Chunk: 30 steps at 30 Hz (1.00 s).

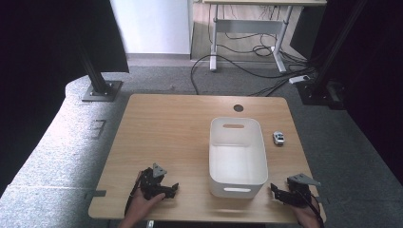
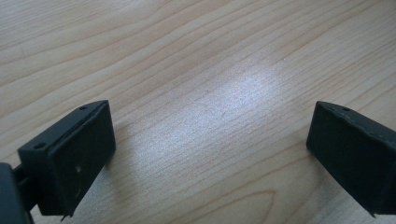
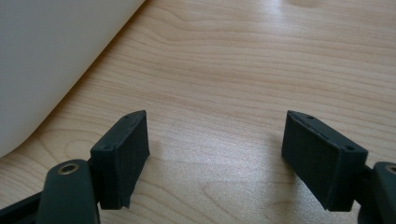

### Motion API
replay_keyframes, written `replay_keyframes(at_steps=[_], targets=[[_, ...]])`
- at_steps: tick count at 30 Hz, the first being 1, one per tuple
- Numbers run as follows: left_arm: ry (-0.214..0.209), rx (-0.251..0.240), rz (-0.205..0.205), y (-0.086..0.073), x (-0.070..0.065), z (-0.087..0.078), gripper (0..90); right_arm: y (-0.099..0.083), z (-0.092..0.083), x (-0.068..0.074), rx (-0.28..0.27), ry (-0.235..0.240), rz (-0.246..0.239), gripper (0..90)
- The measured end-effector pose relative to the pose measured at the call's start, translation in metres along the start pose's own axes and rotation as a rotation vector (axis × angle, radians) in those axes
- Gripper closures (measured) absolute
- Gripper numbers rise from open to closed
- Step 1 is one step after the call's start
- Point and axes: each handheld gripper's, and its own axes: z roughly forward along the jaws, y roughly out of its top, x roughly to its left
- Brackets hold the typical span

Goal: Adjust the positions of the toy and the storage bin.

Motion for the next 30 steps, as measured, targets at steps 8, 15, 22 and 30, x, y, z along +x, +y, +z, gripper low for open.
replay_keyframes(at_steps=[8, 15, 22, 30], targets=[[0.000, 0.000, 0.001, -0.0001, -0.0001, -0.0001, 1.2, 0.0005, 0.0012, 0.0017, 0.010, -0.021, -0.012, 22.2], [0.000, 0.000, 0.000, -0.0001, 0.0000, 0.0000, 1.1, 0.0006, 0.0016, 0.0019, 0.015, -0.032, -0.010, 19.2], [0.000, 0.000, 0.000, 0.0000, 0.0000, 0.0000, 1.2, 0.0013, 0.0028, 0.0020, 0.024, -0.063, 0.009, 15.8], [-0.003, 0.000, 0.002, 0.0002, 0.0002, 0.0002, 1.0, 0.0072, -0.0065, -0.0017, -0.024, -0.050, 0.043, 15.4]])
